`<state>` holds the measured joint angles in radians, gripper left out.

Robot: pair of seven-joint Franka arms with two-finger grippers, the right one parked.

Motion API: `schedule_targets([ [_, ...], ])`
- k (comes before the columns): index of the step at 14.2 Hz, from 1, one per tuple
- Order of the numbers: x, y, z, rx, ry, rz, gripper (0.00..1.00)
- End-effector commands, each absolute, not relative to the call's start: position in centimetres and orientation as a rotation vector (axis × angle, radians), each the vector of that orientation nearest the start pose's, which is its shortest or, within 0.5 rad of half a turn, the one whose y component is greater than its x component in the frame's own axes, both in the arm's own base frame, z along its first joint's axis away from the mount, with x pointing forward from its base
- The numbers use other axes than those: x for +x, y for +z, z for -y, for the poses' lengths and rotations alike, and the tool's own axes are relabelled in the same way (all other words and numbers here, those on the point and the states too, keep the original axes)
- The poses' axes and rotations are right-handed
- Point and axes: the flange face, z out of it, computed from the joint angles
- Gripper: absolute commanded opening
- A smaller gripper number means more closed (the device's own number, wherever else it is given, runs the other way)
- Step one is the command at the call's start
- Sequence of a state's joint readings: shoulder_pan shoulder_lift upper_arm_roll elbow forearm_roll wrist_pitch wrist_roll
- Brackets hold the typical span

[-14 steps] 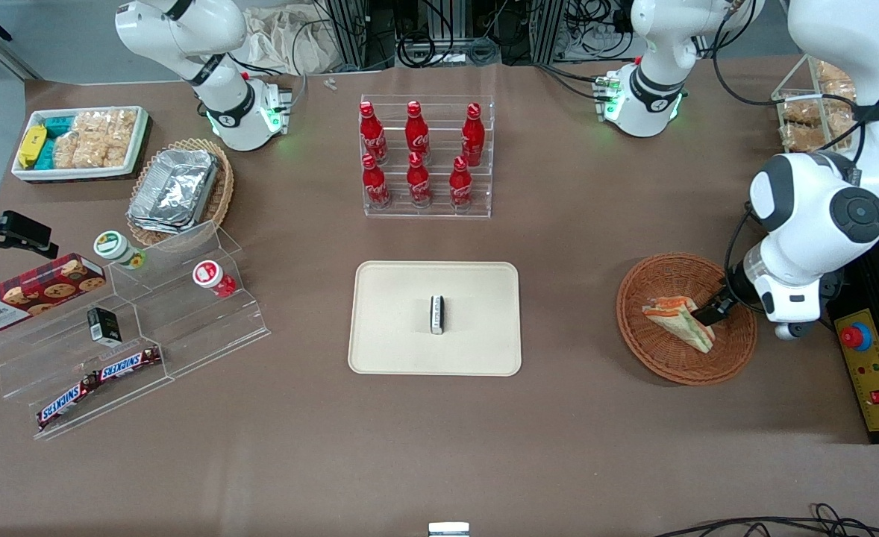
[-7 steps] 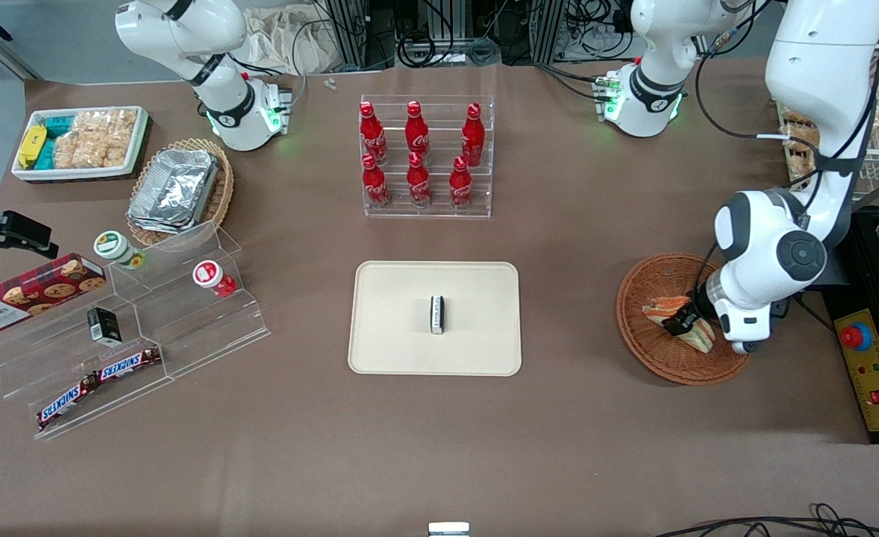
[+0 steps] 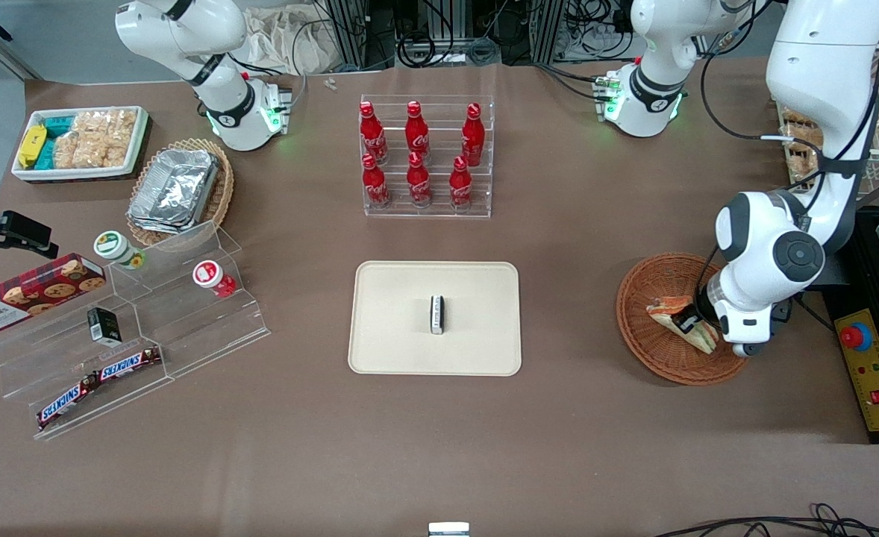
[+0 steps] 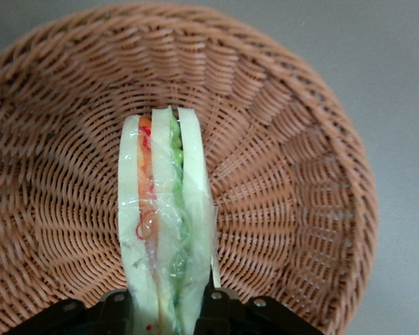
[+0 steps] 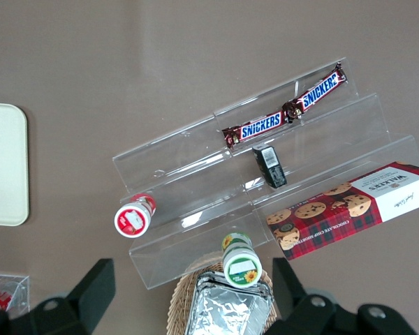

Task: Place sandwich from basket to tray
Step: 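Lift the sandwich and carry it over the white tray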

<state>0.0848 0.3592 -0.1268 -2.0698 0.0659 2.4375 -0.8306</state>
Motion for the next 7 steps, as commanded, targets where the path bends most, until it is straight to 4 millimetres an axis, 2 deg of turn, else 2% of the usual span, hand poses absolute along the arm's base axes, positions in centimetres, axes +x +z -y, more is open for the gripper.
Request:
schedule_targets([
  [1,58.1,33.7,4.6,-2.951,-0.026,1.022,0.00],
  [3,57.3,37.4,9.7,-3.005,0.023,0.804,0.00],
  [4,57.0,38.5,12.5,-3.036,0.043,0.678,0.00],
  [5,56.4,39.1,15.6,-3.068,0.054,0.557,0.00],
  [7,55.0,38.4,21.8,-3.127,0.063,0.360,0.00],
])
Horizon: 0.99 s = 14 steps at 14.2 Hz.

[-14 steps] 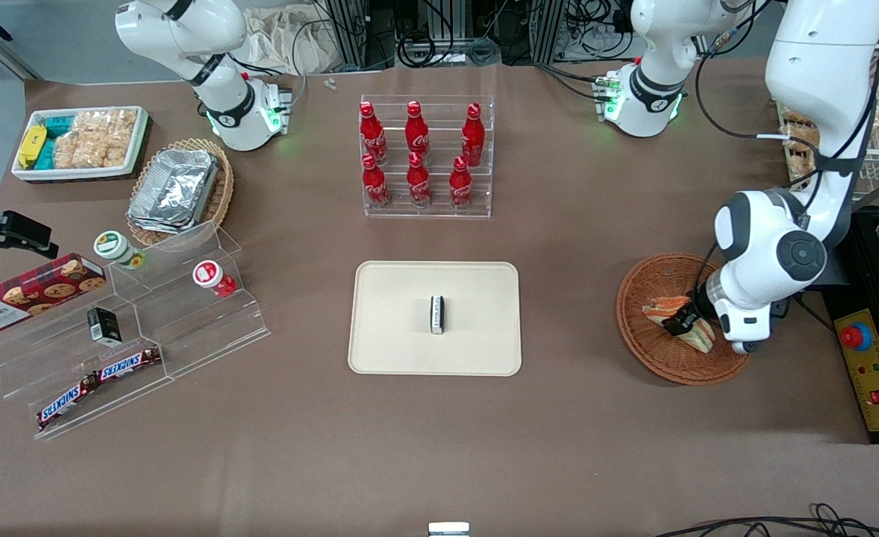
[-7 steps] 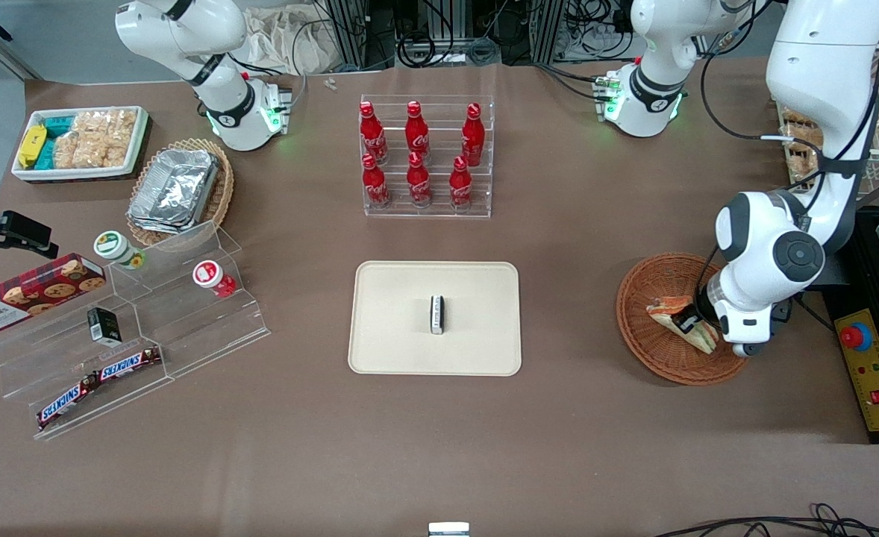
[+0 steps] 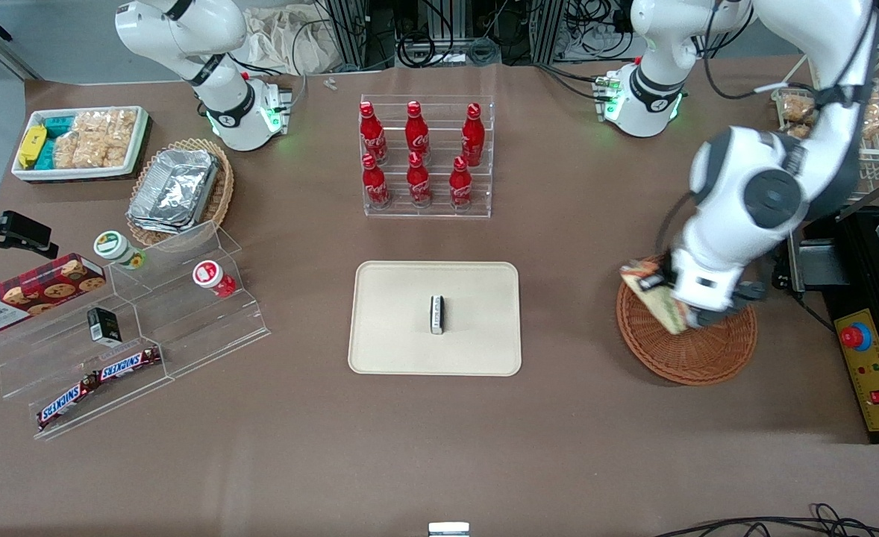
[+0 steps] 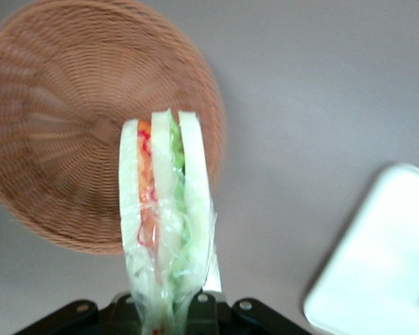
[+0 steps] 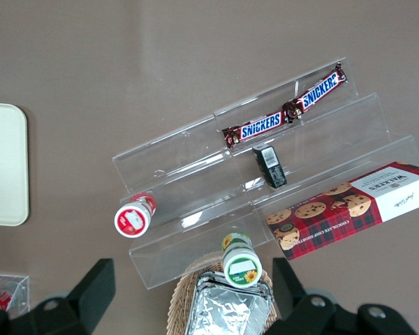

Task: Place sandwich from basket to tray
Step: 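Lift the sandwich and carry it over the white tray, then lower the sandwich onto the tray and open the left gripper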

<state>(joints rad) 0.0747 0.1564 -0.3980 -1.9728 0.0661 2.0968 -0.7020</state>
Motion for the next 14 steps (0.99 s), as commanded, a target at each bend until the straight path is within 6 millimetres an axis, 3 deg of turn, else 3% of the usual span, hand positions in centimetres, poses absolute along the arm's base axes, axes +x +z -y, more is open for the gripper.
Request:
schedule_targets([
  [1,54.6,37.8,24.8,-3.166,0.060,0.262,0.00],
  [5,52.4,32.0,33.7,-3.228,0.014,-0.047,0.00],
  [8,52.7,28.3,36.1,-3.248,-0.061,-0.171,0.00],
  [10,52.9,26.9,37.8,-3.253,-0.075,-0.203,0.00],
  [13,53.2,25.4,39.0,-3.239,-0.087,-0.215,0.12],
  [14,53.5,25.0,39.2,-3.235,-0.099,-0.195,0.35],
])
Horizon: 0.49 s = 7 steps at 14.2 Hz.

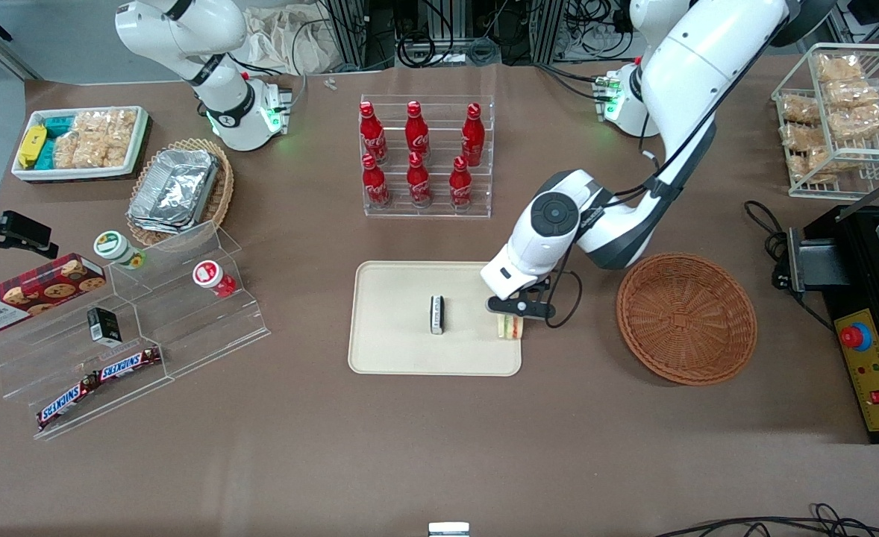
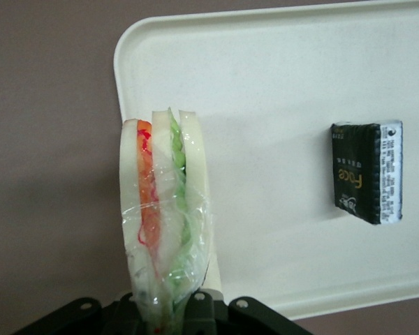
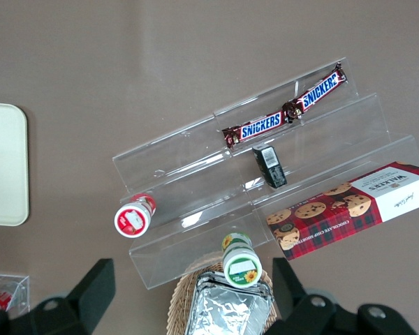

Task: Place sandwich from basket to tray
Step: 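Lower the sandwich onto the tray and open the left gripper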

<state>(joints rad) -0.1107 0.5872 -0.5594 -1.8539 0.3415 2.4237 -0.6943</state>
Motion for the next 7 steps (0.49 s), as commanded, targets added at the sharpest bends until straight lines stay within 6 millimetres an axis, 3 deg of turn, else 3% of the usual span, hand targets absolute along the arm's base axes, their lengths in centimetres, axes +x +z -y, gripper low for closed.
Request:
schedule_targets([
  [1,53.6,24.7,39.3,-3.235,-0.103,-0.158,0.84],
  [2,53.2,24.9,39.9,-3.230,-0.122,-0.161,1.00],
  [4,53.8,26.2,39.3,-3.229,-0.157,-0.140,1.00],
  [7,55.5,33.9,36.9,-3.222,-0.325,0.008,1.00],
])
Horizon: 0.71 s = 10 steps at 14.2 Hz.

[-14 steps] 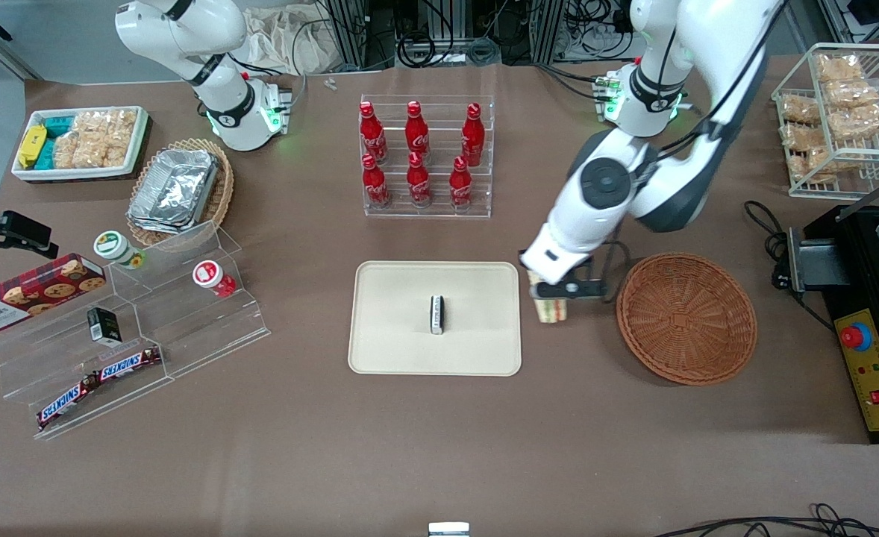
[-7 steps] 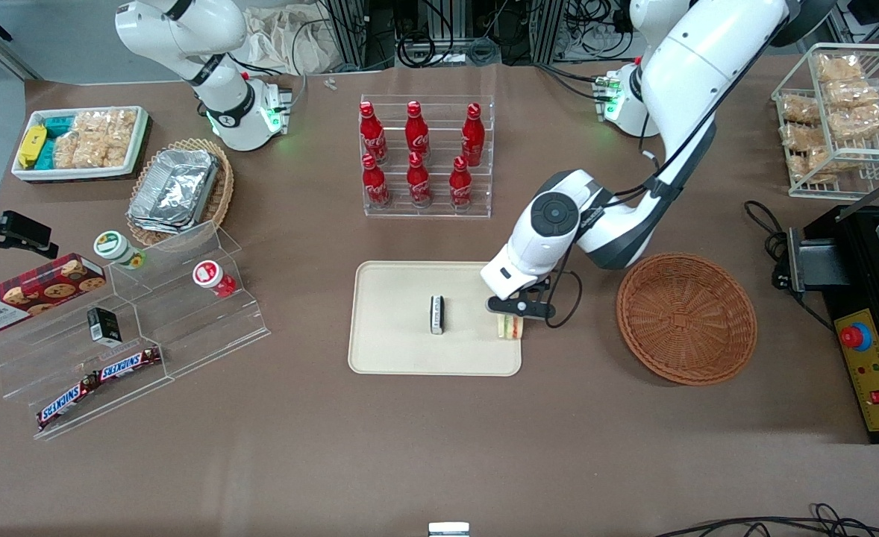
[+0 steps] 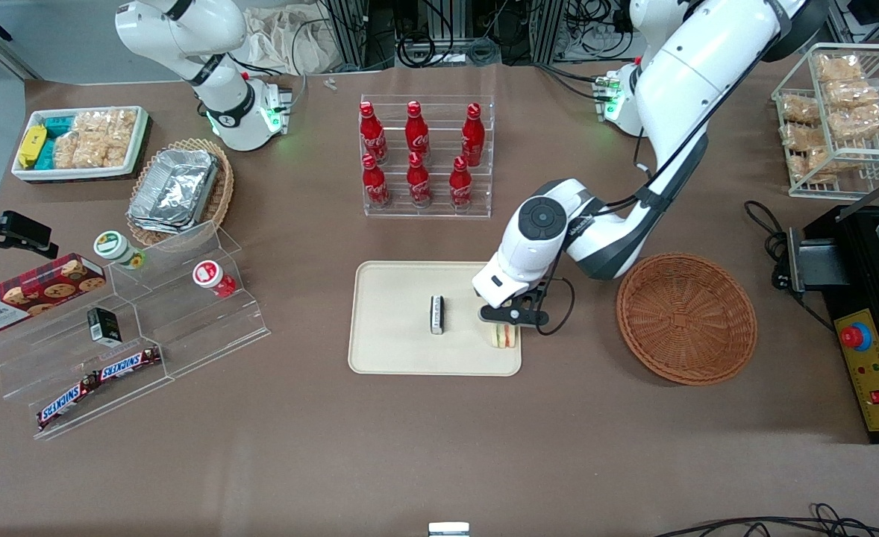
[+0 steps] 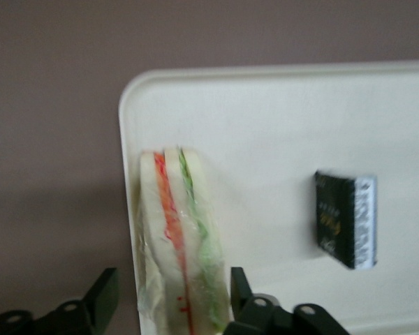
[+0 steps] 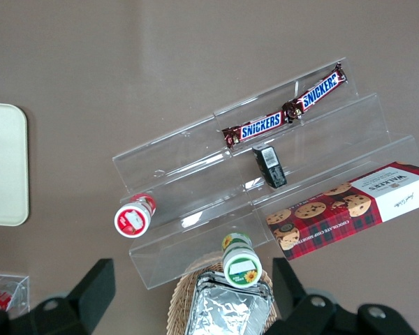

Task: Place sandwich from basket to tray
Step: 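Lower the sandwich onto the tray and open the left gripper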

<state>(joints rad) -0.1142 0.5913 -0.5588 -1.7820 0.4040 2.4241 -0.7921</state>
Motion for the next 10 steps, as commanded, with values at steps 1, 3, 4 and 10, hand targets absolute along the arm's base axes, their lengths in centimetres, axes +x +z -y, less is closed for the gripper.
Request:
schedule_targets([
  [1,55.9,36.9,35.5,-3.208,-0.359,0.081,1.00],
  [3,56.9,41.9,31.7,-3.194,-0.356,0.220,1.00],
  [4,56.8,44.4,30.4,-3.186,-0.366,0.221,1.00],
  [10,57.8,55.0,18.3,-3.148,0.039,0.051,1.00],
])
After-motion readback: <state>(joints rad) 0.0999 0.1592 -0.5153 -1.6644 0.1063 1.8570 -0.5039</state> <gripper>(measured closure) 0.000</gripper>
